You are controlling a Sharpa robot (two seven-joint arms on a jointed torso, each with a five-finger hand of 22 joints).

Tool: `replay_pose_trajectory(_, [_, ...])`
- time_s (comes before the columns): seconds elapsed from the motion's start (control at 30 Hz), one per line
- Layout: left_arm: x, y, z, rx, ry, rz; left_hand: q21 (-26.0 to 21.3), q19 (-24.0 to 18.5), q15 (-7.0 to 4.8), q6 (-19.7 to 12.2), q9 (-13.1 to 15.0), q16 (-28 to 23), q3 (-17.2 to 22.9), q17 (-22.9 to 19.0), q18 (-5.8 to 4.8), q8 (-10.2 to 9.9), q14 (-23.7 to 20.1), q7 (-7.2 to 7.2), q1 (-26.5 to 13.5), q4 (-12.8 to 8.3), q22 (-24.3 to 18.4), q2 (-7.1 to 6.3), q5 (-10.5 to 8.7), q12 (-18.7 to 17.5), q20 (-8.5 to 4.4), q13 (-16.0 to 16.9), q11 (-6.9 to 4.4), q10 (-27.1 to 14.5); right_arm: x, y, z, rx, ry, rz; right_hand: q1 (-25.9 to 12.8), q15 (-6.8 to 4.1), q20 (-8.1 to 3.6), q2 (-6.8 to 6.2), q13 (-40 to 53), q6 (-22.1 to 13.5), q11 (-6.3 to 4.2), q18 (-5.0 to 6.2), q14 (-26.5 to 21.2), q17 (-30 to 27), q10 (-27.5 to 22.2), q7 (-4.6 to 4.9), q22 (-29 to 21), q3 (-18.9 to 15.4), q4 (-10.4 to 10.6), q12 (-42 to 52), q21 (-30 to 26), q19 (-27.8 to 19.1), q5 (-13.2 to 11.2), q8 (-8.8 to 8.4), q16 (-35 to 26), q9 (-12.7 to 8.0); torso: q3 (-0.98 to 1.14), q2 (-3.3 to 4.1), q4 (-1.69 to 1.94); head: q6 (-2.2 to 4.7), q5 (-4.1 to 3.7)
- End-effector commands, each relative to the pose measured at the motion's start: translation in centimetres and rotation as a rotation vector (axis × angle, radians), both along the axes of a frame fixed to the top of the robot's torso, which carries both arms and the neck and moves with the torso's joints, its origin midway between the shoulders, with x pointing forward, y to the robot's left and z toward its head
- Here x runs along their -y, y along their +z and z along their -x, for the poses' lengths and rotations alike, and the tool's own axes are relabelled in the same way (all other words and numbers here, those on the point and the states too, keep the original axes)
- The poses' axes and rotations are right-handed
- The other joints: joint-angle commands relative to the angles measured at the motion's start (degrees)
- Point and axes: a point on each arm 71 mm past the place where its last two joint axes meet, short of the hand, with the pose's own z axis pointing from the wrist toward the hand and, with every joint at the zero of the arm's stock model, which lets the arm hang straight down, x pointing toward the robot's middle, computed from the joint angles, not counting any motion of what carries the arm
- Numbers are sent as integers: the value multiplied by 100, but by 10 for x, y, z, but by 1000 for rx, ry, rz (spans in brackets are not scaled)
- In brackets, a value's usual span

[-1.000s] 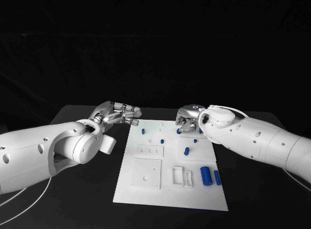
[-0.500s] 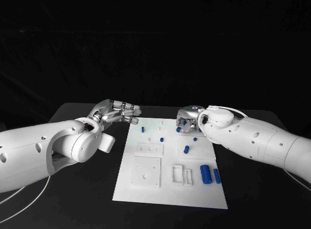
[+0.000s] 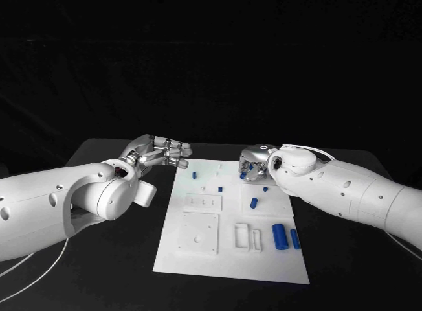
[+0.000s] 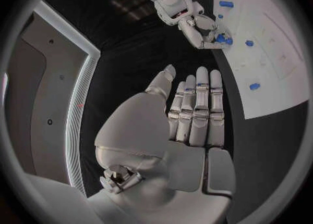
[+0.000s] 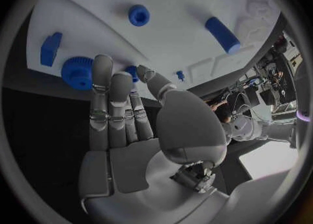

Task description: Assemble the parts on the task board

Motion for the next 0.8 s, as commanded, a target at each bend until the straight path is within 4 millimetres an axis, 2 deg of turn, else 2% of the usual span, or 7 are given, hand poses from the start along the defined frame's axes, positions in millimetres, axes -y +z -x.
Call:
replay_pose_trajectory(0.03, [3,2,0,7,-20,4,-38,41,6,-14,3,-20,1,1,-12,-10,28,-3,-58,-35,-5,4,-4,-15,-2,9,8,-28,-1,-2,1,-5,7,15,-37,-31,-23,39,7,56,-15,-8,-12,-5,88,9,38,20,35,21,-24,39,-28,30,27,4,-14,9,-7,13,4])
replay_pose_trajectory(0.13, [3,3,0,6,-21,3,-38,42,6,-14,3,-20,0,1,-12,-10,28,-3,-58,-35,-8,5,-5,-14,-2,9,7,-28,-2,-2,1,-6,8,14,-45,-45,-50,62,8,87,-29,-61,-14,5,129,6,151,58,37,22,-5,30,-61,31,20,4,-17,13,-3,7,3])
replay_pose_trajectory(0.33, [3,3,0,7,-22,3,-38,49,6,-16,3,-23,-5,3,-11,-11,29,-2,-60,-32,-22,14,-8,-14,-3,9,7,-29,-3,-2,1,-3,9,13,-20,-72,-70,118,10,218,-70,-69,-10,11,277,-6,258,171,35,21,21,40,-206,35,20,8,-19,14,3,5,17])
replay_pose_trajectory(0.4, [3,3,0,8,-21,3,-37,50,5,-15,3,-23,-3,4,-11,-12,30,-2,-49,-37,-29,18,-5,-14,-4,9,8,-30,-3,-3,1,0,9,14,71,-100,-91,189,15,345,-113,-89,-11,11,441,-14,331,288,0,24,79,52,-403,44,19,16,-20,15,-2,10,18])
replay_pose_trajectory(0.53, [3,4,0,8,-20,2,-37,50,5,-15,3,-23,-3,4,-11,-12,30,-2,-49,-37,-29,18,-5,-14,-4,9,8,-30,-3,-2,1,19,5,15,162,-147,-141,241,21,535,-177,-152,-10,14,661,-52,648,535,-15,26,351,13,-671,43,14,22,-28,14,-7,28,13])
replay_pose_trajectory(0.7, [3,4,0,9,-21,2,-37,50,5,-15,3,-23,-3,4,-11,-12,30,-2,-49,-37,-29,18,-5,-14,-4,9,8,-30,-3,2,1,67,1,-4,149,-203,-215,181,21,698,-231,-246,-12,41,827,-89,1154,814,16,30,738,-56,-746,27,21,19,-30,18,-5,37,34])
replay_pose_trajectory(0.8, [3,4,0,9,-21,2,-37,50,5,-15,3,-23,-3,4,-11,-12,30,-2,-49,-37,-29,18,-5,-14,-4,9,8,-30,-4,4,1,96,-1,-20,147,-226,-234,162,23,753,-248,-258,-18,45,880,-108,1290,840,19,27,811,-77,-723,35,9,21,-31,18,-4,38,35])
